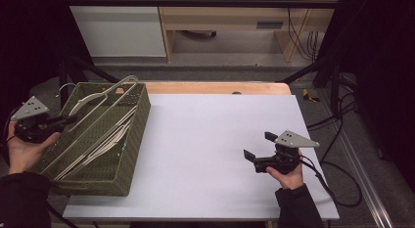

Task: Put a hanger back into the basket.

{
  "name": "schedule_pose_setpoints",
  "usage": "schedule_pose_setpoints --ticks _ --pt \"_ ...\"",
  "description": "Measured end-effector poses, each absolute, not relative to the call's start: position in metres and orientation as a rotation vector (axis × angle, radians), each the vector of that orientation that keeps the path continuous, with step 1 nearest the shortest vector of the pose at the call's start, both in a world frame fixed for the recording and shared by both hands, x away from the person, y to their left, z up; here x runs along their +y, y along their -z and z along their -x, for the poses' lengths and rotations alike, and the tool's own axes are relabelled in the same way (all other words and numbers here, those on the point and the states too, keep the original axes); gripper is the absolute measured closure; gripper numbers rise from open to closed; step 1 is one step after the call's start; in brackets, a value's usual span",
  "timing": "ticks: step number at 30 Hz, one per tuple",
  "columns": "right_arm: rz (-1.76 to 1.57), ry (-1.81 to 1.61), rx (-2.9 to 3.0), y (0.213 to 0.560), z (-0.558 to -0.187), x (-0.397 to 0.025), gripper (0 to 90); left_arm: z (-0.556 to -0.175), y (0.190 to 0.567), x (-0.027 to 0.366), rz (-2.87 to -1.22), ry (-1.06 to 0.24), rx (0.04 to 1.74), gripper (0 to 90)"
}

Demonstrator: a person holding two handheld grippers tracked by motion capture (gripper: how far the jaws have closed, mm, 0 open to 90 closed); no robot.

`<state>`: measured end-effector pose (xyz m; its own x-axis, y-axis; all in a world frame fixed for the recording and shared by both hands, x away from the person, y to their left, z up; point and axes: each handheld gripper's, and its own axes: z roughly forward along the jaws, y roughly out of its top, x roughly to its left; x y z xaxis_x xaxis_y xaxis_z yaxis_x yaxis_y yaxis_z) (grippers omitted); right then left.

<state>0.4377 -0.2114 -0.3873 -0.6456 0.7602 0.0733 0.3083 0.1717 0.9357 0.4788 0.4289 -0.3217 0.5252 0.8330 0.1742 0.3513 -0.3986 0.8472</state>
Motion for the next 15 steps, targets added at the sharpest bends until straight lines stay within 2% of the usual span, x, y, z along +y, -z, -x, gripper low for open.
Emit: schedule_pose_setpoints --ticks 6,15 --pt "-1.017 -1.468 2.046 0.389 -0.438 -0.210 2.1 -0.475 0.335 0.433 -2.041 -0.767 0.979 86.4" --pt "-1.008 -1.464 2.051 0.390 -0.439 -0.210 2.1 -0.480 0.361 0.417 -2.090 -0.744 0.999 86.4"
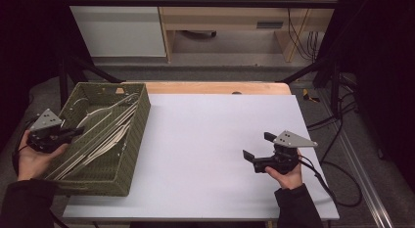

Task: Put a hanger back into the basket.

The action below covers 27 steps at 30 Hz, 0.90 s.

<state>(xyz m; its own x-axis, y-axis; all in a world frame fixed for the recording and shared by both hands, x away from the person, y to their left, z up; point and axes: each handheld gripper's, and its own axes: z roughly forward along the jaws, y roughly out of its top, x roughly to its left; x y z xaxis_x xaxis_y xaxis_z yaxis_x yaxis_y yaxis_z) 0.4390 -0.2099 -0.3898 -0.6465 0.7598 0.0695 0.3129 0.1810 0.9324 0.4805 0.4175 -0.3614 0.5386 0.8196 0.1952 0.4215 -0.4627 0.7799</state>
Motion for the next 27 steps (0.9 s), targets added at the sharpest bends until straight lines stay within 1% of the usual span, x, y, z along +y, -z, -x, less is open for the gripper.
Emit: schedule_pose_setpoints --ticks 1,5,6,8,10,11,12,15,17,19,20,23,24,25,26,27 --pt "-1.013 -1.464 2.051 0.390 -0.439 -0.210 2.1 -0.482 0.369 0.416 -2.101 -0.738 1.003 86.4" --pt "-1.013 -1.466 2.049 0.389 -0.439 -0.210 2.1 -0.483 0.378 0.414 -2.122 -0.709 1.016 85.4" --pt "-1.010 -1.464 2.050 0.390 -0.439 -0.210 2.1 -0.485 0.383 0.413 -2.155 -0.658 1.030 84.2" --pt "-1.008 -1.464 2.050 0.390 -0.439 -0.210 2.1 -0.485 0.385 0.412 -2.179 -0.637 1.034 82.9" --pt "-1.012 -1.462 2.054 0.390 -0.439 -0.209 2.1 -0.487 0.388 0.410 -2.202 -0.574 1.044 80.1" --pt "-1.002 -1.462 2.054 0.391 -0.439 -0.209 2.1 -0.487 0.389 0.409 -2.218 -0.572 1.042 78.3" --pt "-1.009 -1.463 2.054 0.391 -0.439 -0.209 2.1 -0.488 0.389 0.408 -2.240 -0.524 1.043 77.0" --pt "-0.997 -1.462 2.054 0.391 -0.439 -0.209 2.2 -0.487 0.387 0.407 -2.233 -0.488 1.060 68.1" --pt "-1.006 -1.463 2.055 0.390 -0.439 -0.209 2.2 -0.487 0.386 0.406 -2.222 -0.486 1.064 61.8" --pt "-1.006 -1.465 2.053 0.390 -0.439 -0.209 2.2 -0.483 0.380 0.405 -2.212 -0.482 1.045 59.0" --pt "-1.006 -1.465 2.053 0.390 -0.439 -0.209 2.2 -0.478 0.374 0.404 -2.157 -0.513 1.029 57.6" --pt "-1.004 -1.464 2.054 0.390 -0.439 -0.209 2.2 -0.473 0.365 0.404 -2.115 -0.541 1.007 52.8" --pt "-1.001 -1.465 2.054 0.390 -0.439 -0.209 2.1 -0.471 0.361 0.403 -2.094 -0.558 1.000 52.8" --pt "-1.010 -1.467 2.051 0.390 -0.439 -0.209 2.2 -0.468 0.356 0.402 -2.062 -0.571 0.988 50.6" --pt "-1.001 -1.470 2.051 0.390 -0.439 -0.209 2.1 -0.465 0.351 0.400 -2.019 -0.585 0.977 46.2" --pt "-0.999 -1.470 2.054 0.390 -0.439 -0.210 2.2 -0.462 0.347 0.397 -1.972 -0.596 0.968 44.7"
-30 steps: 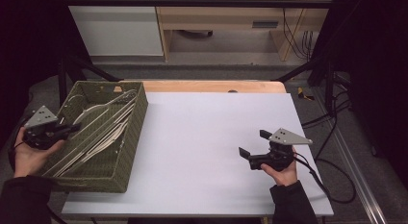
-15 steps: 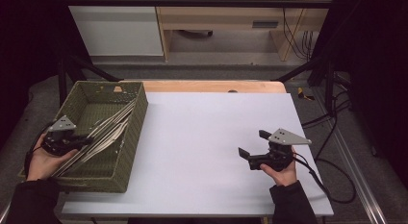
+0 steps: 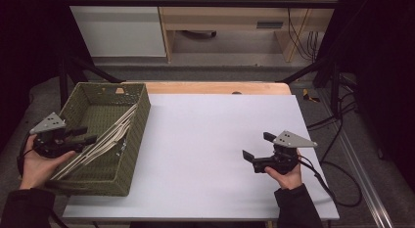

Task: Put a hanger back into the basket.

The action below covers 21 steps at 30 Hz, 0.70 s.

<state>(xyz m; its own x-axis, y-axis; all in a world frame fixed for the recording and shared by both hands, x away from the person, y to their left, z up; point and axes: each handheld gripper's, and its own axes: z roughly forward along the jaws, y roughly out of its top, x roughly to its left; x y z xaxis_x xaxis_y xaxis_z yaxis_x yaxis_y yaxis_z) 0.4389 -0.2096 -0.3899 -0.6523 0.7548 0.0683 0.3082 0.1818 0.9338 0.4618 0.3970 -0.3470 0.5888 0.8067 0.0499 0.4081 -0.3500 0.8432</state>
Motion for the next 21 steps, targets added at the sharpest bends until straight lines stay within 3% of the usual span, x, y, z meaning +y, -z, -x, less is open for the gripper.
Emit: schedule_pose_setpoints --ticks 6,12,21 --pt "-1.008 -1.475 2.047 0.389 -0.438 -0.210 2.0 -0.444 0.327 0.367 -1.801 -0.629 0.896 33.0" --pt "-1.002 -1.487 2.033 0.387 -0.437 -0.212 1.8 -0.434 0.320 0.327 -1.727 -0.570 0.811 13.1" --pt "-0.988 -1.516 2.012 0.382 -0.434 -0.219 0.8 -0.427 0.338 0.271 -1.740 -0.562 0.785 8.6"
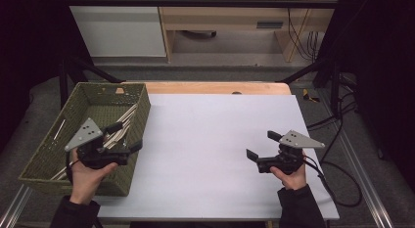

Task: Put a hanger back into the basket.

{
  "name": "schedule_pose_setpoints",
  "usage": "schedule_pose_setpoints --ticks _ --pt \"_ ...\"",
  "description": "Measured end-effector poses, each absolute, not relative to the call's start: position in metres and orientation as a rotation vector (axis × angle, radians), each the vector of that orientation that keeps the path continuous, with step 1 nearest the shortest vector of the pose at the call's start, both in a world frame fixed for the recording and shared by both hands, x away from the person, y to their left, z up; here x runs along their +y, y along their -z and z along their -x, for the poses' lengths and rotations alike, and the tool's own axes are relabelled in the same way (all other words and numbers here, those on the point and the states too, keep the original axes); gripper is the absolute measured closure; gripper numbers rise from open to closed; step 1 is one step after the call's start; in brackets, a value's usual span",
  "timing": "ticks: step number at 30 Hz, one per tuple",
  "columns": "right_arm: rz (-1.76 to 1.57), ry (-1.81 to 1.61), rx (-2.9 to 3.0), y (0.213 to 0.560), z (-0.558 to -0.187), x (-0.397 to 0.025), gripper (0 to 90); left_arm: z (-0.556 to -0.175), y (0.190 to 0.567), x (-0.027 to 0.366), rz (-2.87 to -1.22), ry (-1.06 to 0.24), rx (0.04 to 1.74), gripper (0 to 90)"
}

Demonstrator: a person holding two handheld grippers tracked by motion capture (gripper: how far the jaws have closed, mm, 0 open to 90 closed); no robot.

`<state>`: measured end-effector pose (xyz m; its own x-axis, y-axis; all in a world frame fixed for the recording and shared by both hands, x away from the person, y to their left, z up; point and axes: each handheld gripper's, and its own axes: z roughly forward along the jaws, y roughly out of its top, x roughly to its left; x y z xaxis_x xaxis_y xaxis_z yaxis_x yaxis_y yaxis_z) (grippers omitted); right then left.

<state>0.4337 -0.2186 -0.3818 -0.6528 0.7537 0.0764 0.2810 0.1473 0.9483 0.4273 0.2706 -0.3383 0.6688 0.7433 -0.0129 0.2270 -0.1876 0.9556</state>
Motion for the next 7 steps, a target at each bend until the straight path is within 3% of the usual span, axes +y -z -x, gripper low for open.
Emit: schedule_pose_setpoints --ticks 7 --pt "-0.977 -1.518 2.007 0.381 -0.433 -0.221 0.6 -0.427 0.358 0.261 -1.759 -0.541 0.792 10.1"
